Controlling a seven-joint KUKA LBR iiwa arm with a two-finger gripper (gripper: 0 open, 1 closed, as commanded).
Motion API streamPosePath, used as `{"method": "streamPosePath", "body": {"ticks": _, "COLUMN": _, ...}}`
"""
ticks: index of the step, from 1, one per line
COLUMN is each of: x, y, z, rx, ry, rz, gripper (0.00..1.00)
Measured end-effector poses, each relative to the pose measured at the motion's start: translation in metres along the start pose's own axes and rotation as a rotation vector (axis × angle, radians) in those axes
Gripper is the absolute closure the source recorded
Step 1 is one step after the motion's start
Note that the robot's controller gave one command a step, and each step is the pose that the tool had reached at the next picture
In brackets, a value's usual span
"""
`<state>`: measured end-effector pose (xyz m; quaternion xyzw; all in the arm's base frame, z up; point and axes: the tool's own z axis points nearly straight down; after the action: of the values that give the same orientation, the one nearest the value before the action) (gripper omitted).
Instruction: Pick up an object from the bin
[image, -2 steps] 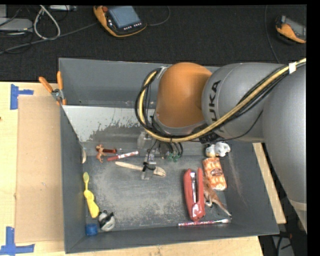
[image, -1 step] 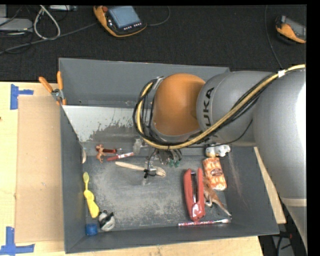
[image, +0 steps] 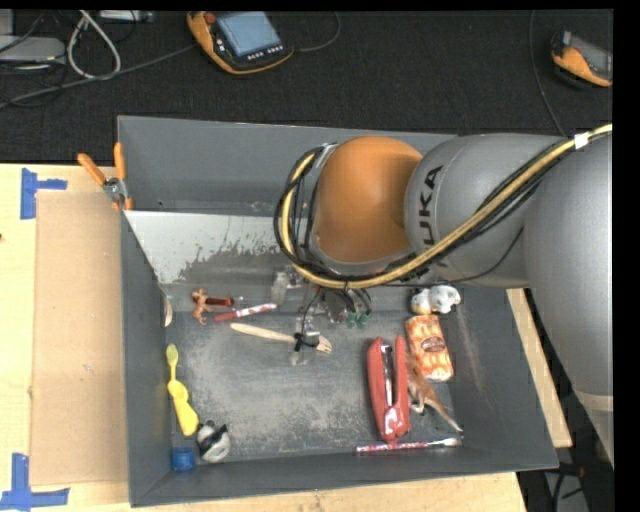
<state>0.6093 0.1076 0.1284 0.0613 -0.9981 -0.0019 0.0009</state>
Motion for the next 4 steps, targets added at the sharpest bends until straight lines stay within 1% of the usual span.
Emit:
{"method": "streamPosePath", "body": {"ticks": 1, "x": -0.003, "y": -0.004, "z": 0.02, "rx": 0.002, "ry": -0.001, "rz": 0.093, "gripper": 0.0}}
{"method": "streamPosePath", "body": {"ticks": 2, "x": -0.002, "y": -0.015, "z": 0.026, "rx": 0.002, "ry": 0.0, "rz": -0.109, "gripper": 0.0}}
{"method": "streamPosePath", "body": {"ticks": 3, "x": 0.0, "y": -0.02, "z": 0.044, "rx": 0.002, "ry": 0.002, "rz": 0.085, "gripper": 0.0}}
{"method": "streamPosePath", "body": {"ticks": 4, "x": -0.005, "y": -0.036, "z": 0.051, "rx": 0.001, "ry": -0.002, "rz": 0.0, "gripper": 1.0}}
